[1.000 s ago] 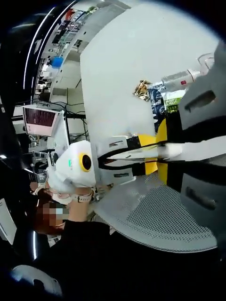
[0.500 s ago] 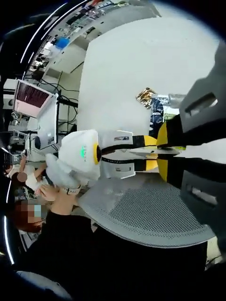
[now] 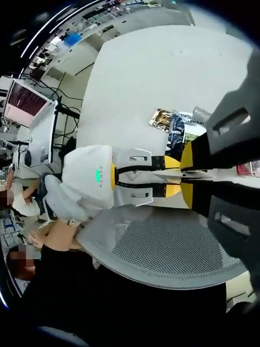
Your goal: Arrange the skincare products in the storage area until every visible bottle or jar stands upright without overlapping.
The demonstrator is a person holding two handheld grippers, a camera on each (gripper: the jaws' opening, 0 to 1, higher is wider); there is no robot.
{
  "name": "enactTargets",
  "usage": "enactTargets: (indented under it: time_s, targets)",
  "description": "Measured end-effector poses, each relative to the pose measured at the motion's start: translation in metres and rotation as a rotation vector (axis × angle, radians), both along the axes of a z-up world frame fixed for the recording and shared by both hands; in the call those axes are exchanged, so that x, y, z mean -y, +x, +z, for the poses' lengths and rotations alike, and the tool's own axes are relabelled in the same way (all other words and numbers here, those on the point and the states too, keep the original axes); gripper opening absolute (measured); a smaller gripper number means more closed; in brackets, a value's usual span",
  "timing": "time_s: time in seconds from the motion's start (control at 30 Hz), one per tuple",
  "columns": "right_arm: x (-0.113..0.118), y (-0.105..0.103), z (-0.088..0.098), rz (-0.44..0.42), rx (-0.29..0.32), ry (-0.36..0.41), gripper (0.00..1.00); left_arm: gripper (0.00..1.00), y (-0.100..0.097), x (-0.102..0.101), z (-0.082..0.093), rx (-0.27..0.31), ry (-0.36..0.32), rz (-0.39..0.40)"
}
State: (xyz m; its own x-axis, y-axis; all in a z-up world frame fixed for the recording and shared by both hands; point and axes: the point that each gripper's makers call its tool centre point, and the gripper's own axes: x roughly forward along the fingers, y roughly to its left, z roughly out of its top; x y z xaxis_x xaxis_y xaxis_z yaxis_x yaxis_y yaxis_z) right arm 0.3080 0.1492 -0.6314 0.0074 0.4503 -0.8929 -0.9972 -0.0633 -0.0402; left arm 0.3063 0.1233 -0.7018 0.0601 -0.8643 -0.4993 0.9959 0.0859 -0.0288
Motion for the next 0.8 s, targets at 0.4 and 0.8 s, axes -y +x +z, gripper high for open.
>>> enactTargets:
  time_s: [0.4, 0.8]
  targets:
    - [0.014, 0.031, -0.001, -0.036, 0.011, -0.028, 0.05, 0.13, 0.030, 0.014, 0.000, 0.013, -0.013, 0.048]
    - [0.031, 0.057, -0.001, -0.063, 0.006, -0.074, 0.05, 0.13, 0.055, 0.030, -0.001, -0.007, -0.020, 0.083]
